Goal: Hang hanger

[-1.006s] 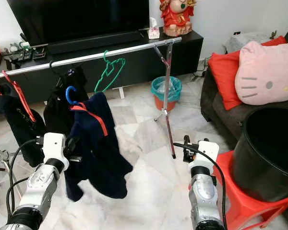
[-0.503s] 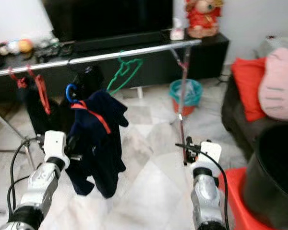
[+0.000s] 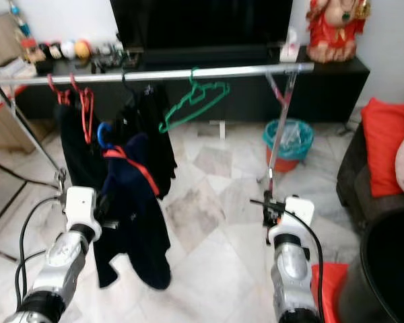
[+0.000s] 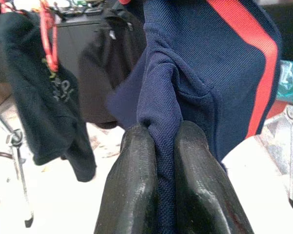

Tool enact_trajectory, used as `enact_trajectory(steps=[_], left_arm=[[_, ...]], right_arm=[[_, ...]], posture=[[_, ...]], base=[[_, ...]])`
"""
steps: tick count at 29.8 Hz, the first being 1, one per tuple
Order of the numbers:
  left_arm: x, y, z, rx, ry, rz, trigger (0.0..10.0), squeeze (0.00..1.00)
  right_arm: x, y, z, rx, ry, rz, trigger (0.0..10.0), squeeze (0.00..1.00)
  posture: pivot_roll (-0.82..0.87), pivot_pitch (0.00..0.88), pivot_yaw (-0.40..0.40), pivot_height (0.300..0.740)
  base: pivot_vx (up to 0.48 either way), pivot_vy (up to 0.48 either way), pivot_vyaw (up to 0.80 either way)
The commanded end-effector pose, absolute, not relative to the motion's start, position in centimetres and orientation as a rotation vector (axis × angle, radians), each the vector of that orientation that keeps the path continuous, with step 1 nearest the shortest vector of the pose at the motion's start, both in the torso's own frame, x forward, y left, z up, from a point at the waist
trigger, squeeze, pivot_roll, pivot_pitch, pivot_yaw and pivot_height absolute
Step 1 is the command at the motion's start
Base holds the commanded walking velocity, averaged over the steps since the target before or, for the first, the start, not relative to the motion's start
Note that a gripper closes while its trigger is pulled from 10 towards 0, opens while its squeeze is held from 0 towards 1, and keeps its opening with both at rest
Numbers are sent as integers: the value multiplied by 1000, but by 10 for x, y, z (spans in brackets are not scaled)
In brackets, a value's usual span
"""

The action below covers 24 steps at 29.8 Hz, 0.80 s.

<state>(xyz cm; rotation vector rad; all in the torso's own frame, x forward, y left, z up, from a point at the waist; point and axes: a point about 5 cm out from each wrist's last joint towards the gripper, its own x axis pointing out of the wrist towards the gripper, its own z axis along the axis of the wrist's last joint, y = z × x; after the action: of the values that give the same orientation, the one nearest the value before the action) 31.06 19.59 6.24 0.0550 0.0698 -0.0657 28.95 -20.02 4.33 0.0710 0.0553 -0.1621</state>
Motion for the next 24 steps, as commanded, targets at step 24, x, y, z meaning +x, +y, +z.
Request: enact_trajectory(steps=[24], left_arm=[[302, 242, 69, 121, 41, 93, 10000, 0]], right_arm=[[293, -193, 40, 95, 83, -123, 10000, 0]], posture=[[15, 0, 58, 740]], base=[[0, 0, 0]])
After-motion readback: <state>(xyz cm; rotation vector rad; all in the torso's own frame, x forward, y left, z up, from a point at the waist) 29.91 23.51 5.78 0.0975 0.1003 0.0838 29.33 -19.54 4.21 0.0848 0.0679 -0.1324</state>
